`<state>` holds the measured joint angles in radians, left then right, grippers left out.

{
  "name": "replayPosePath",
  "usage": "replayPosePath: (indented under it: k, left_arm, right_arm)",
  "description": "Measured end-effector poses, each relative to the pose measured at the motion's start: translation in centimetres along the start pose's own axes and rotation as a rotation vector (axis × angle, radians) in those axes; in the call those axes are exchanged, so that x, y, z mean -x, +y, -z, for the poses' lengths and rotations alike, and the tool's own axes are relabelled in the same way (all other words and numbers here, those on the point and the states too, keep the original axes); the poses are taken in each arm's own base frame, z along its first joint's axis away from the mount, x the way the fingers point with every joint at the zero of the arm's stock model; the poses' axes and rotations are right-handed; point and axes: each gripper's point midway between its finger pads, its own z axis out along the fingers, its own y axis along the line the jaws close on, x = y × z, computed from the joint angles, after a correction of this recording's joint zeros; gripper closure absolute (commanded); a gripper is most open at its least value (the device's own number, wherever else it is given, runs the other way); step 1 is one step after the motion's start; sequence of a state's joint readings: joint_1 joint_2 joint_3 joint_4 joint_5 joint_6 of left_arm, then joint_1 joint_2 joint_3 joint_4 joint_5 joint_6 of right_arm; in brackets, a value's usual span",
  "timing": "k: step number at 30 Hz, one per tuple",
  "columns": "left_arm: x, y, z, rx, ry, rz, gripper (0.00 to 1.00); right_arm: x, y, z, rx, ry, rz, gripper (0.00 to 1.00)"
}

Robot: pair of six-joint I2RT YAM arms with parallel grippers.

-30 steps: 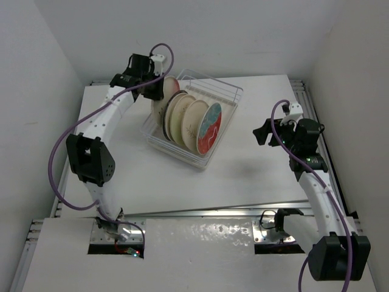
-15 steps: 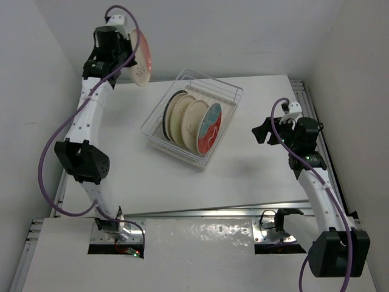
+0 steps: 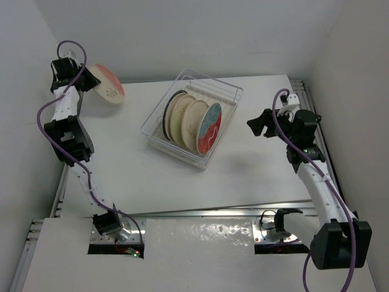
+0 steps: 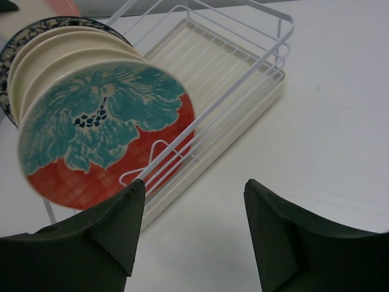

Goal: Unload the plates from the dish rack

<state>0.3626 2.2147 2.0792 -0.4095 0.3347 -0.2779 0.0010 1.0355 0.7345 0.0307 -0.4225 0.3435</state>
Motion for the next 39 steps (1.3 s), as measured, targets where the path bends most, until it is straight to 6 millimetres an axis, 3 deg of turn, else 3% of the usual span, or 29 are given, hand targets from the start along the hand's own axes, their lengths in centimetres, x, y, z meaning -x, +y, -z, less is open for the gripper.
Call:
replayPosePath:
  k: [4,12,18,23,24,27,31,39]
  left_arm:
    - [-1.5,1.9,-2.1,-0.041,0.013,0.089,1.0]
    - [-1.4,2.7,-5.1,-0.188,-0.042,0.23,0.98]
    - [-5.9,6.3,-7.8,-0.18,0.01,0.404,0.95]
    - [-6.4,6.9,-8.4,-0.21,0.011,0.478,0.81]
    - [-6.4,6.9,-8.4,-0.211,0.009,0.48,0.72]
    - [-6.8,7.6,-8.9,-0.182,0.005,0.487,0.57]
    - [-9.1,10.4,-9.5,-0.033,0.035,0.506,0.47]
    - [-8.0,12.7,-9.4,0.134,-0.008,0.404,0.41]
  right_arm:
    - [0.1,1.3,-0.5,0.031,0.005,-0.015,0.35]
    - [0.5,1.3,-0.6,-0.002,-0.002,-0.054,0.35]
    - [1.5,1.0,-0.5,-0.046,-0.001,-0.075,0.35]
    - [2.5,1.1,-0.3,-0.059,-0.007,-0.081,0.35]
    - [2.6,1.1,-0.2,-0.065,-0.008,-0.083,0.35]
    - [2.6,1.0,-0.2,-0.074,-0.004,-0.085,0.35]
    - [2.5,1.0,-0.2,-0.078,0.001,-0.09,0.35]
    - [2.5,1.0,-0.2,-0.077,0.001,-0.09,0.35]
